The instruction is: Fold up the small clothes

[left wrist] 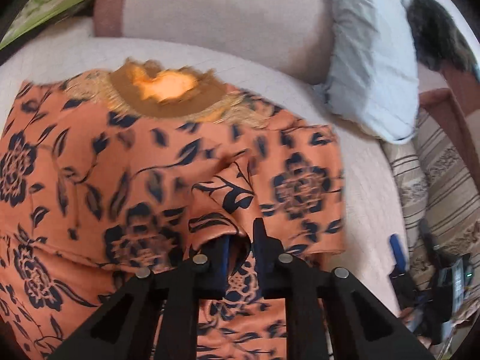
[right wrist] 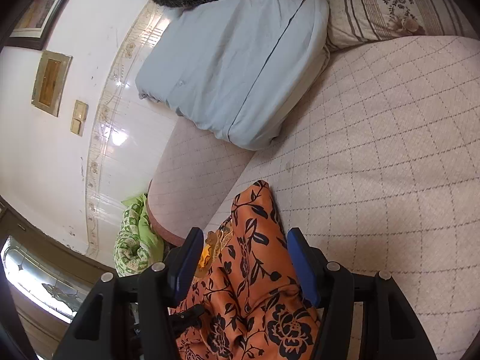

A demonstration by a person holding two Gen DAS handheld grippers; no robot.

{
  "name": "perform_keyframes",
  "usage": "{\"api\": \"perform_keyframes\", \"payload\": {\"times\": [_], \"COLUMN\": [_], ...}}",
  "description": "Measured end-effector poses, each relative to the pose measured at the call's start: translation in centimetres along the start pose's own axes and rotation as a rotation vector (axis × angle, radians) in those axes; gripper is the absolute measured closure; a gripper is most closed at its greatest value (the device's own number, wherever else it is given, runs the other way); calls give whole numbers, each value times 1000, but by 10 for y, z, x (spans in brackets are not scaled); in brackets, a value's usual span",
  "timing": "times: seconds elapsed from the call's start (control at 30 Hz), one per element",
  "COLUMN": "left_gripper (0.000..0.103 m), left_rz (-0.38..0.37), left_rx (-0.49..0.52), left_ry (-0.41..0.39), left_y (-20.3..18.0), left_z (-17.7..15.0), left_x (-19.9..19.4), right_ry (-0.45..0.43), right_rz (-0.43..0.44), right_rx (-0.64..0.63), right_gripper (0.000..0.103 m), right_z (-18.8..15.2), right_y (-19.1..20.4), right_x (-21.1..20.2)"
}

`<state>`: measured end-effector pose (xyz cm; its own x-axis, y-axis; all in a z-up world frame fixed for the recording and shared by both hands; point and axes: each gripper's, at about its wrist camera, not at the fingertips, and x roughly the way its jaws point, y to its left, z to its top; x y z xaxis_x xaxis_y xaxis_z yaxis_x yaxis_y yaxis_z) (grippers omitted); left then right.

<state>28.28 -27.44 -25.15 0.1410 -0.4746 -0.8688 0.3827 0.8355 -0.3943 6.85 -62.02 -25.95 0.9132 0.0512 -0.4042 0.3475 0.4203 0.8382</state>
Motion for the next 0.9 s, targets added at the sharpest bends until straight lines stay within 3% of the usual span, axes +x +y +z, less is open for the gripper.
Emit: {"api": "perform_keyframes", "payload": {"times": [0.13,0.3,0.33,0.37,0.4,0.43,0.47,0.53,0.6,0.73,0.9], "left_gripper": [89,88,82,70,62,47,42,42,42,42,42], "left_rz": [-49,-198,-223,-240,-235,-212,-175,-75,-6,212,360], "left_rx": [63,200,234,285,324,363,393,409,353,180,-66], "left_ry": [-40,-40,-36,-48,-75,-115,-155,-188,-183,-193,-167], "left_y": [-50,-144,-156,-170,-176,-178,-175,-150,-112,5,135], "left_z": [20,38,37,33,28,23,17,8,4,-6,-13], "left_x": [-13,-28,-33,-42,-50,-58,-65,-71,-73,-79,-82], "right_ry": [-18,-38,-44,-49,-49,-46,-41,-24,4,148,232], "right_rz": [-4,-16,-21,-23,-23,-18,-8,23,64,168,142], "right_rx": [20,25,24,24,22,19,9,-35,-100,-199,-253], "right_gripper": [41,41,41,41,41,41,41,41,41,47,47], "right_z": [6,14,15,16,16,16,15,12,6,-16,-44], "right_y": [-7,-12,-13,-13,-12,-11,-8,2,17,45,61], "right_x": [-6,-10,-10,-10,-9,-8,-7,-5,-1,21,43]}}
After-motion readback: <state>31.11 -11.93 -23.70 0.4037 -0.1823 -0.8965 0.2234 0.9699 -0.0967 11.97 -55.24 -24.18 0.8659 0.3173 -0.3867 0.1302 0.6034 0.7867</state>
